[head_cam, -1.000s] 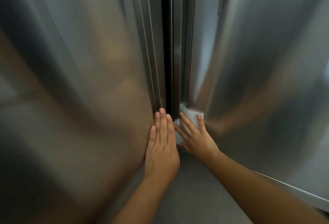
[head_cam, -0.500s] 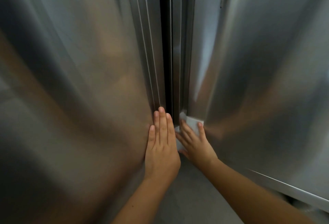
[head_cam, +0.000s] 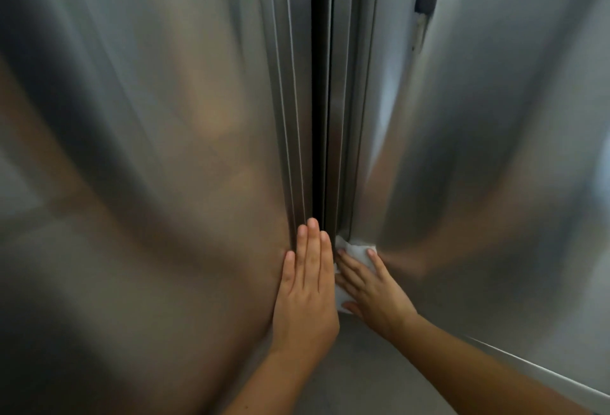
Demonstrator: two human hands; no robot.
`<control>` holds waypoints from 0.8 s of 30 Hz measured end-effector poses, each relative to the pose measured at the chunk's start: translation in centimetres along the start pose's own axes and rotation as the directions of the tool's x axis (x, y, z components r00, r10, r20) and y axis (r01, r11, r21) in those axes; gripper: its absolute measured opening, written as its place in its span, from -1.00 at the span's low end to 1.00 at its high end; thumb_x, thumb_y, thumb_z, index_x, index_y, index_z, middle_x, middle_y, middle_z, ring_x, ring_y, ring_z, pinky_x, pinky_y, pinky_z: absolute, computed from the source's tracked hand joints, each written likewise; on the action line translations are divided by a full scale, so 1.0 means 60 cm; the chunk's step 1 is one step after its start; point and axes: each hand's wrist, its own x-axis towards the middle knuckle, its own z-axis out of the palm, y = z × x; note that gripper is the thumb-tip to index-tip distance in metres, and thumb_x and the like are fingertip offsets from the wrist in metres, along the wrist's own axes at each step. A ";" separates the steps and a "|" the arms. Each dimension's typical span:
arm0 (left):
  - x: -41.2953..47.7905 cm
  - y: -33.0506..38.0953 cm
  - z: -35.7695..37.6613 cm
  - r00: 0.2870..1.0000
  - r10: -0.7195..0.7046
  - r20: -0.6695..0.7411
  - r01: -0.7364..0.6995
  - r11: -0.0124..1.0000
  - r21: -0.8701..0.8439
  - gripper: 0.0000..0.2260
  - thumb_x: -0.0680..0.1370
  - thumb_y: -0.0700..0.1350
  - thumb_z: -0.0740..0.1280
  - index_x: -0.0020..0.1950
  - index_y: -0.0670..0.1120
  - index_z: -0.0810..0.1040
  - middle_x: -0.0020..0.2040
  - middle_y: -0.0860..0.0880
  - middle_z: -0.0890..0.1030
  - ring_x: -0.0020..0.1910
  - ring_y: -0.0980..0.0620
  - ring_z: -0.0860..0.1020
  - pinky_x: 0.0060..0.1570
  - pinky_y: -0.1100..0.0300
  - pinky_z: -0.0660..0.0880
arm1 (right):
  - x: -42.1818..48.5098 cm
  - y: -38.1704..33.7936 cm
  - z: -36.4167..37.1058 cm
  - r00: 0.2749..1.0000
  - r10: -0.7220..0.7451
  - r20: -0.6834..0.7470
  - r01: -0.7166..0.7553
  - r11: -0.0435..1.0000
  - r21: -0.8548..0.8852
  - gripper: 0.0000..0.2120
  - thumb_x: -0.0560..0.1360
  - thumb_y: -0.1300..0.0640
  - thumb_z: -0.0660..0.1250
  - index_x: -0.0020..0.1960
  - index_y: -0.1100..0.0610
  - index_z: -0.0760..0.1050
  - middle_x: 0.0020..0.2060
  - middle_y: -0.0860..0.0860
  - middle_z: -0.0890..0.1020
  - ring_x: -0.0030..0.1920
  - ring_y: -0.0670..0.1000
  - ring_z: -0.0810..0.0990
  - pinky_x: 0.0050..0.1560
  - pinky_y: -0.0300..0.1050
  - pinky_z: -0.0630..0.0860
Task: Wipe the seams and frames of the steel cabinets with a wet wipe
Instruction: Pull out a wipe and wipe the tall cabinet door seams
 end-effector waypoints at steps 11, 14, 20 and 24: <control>0.027 0.008 0.001 0.999 -0.049 -0.008 0.047 0.987 -0.154 -0.32 0.36 -0.23 0.03 0.49 -0.28 -0.04 0.52 -0.20 -0.07 0.51 -0.10 -0.06 0.46 0.06 -0.18 | 0.038 0.115 -0.078 0.957 0.083 -0.278 -0.088 0.996 -0.007 -0.27 0.44 -0.25 0.22 0.47 0.05 0.10 0.46 0.14 0.09 0.49 0.08 0.01 0.38 0.31 -0.28; 0.054 0.009 -0.004 0.997 -0.057 -0.053 0.044 0.975 -0.219 -0.30 0.35 -0.24 0.03 0.50 -0.26 -0.04 0.54 -0.16 -0.10 0.51 -0.09 -0.02 0.46 0.07 -0.13 | 0.049 0.151 -0.106 0.944 0.119 -0.307 -0.133 0.991 -0.026 -0.35 0.51 -0.23 0.02 0.51 0.03 0.02 0.49 0.09 -0.02 0.51 0.14 -0.12 0.37 0.34 -0.35; 0.103 0.015 -0.029 0.978 -0.148 -0.147 0.092 0.940 -0.329 -0.27 0.35 -0.29 0.02 0.52 -0.24 -0.12 0.54 -0.14 -0.13 0.51 -0.07 -0.05 0.47 0.09 -0.14 | 0.073 0.213 -0.165 0.872 0.206 -0.445 -0.220 0.975 0.020 -0.41 0.53 -0.17 -0.06 0.52 0.01 0.03 0.50 0.13 -0.01 0.50 0.16 -0.14 0.41 0.26 -0.30; 0.102 0.014 -0.029 0.981 -0.137 -0.134 0.081 0.931 -0.357 -0.29 0.37 -0.29 0.02 0.52 -0.21 -0.12 0.54 -0.12 -0.13 0.51 -0.07 -0.03 0.47 0.09 -0.15 | 0.058 0.185 -0.141 0.900 0.188 -0.393 -0.227 0.972 -0.054 -0.30 0.48 -0.24 0.06 0.52 0.03 -0.02 0.51 0.17 -0.02 0.50 0.20 -0.12 0.39 0.33 -0.24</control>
